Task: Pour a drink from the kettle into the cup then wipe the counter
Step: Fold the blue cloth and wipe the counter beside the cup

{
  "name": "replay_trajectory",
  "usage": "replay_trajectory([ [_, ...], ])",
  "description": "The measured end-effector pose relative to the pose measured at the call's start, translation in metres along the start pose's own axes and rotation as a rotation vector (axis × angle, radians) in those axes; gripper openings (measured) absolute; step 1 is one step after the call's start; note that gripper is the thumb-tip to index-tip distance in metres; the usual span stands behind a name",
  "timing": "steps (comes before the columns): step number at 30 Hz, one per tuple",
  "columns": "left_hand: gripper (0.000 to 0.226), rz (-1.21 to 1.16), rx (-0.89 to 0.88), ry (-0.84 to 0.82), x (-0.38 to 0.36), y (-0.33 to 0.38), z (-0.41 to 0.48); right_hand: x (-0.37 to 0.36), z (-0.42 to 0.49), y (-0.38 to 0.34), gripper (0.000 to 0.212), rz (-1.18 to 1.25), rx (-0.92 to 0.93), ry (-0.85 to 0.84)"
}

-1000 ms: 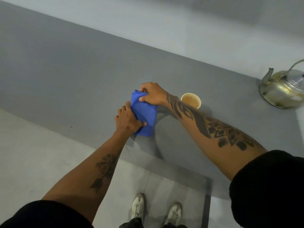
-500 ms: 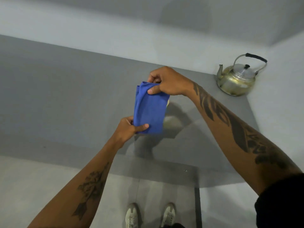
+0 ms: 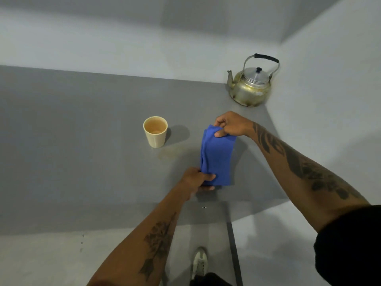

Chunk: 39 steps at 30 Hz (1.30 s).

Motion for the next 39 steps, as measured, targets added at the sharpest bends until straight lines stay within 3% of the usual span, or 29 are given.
replay_trajectory([
  [4,0.039,0.015,0.076,-0.016,-0.003,-0.005,-0.001,-0.011,0.01,0.014,0.016,-0.05,-0.004,0.034],
  [8,0.014,0.185,0.122,-0.049,0.01,-0.005,-0.012,-0.02,0.023,0.018,0.024,-0.099,-0.013,0.133],
  [11,0.024,0.357,0.083,-0.034,0.031,-0.002,-0.017,-0.026,0.023,0.017,0.023,-0.054,-0.029,0.257],
  [15,0.015,0.639,-0.212,0.055,0.066,0.019,-0.02,-0.051,0.006,0.016,0.027,-0.083,0.025,0.339],
  [19,0.014,0.879,-0.656,0.39,0.125,0.05,-0.031,-0.086,-0.019,0.026,0.044,-0.191,0.072,0.464],
  [24,0.035,0.99,-0.923,0.696,0.202,0.057,-0.045,-0.127,-0.032,0.055,0.066,-0.337,-0.03,0.389],
  [29,0.055,1.23,-0.854,0.783,0.255,0.043,-0.021,-0.139,-0.028,0.053,0.057,-0.49,-0.055,0.381],
  [35,0.058,1.256,-0.805,0.767,0.266,0.031,-0.009,-0.153,-0.009,0.017,0.069,-0.492,-0.112,0.396],
  [39,0.057,1.256,-0.817,0.774,0.267,0.03,-0.01,-0.186,-0.01,-0.04,0.064,-0.578,0.111,0.341],
])
Point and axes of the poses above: each hand's wrist, its own z-axis towards the middle knuckle, its own x-axis out of the back of the hand, y = z × x, the point moved 7 cm from there along z, towards the middle knuckle, and after that the axes turned 8 degrees about y, right-handed, at the moved point
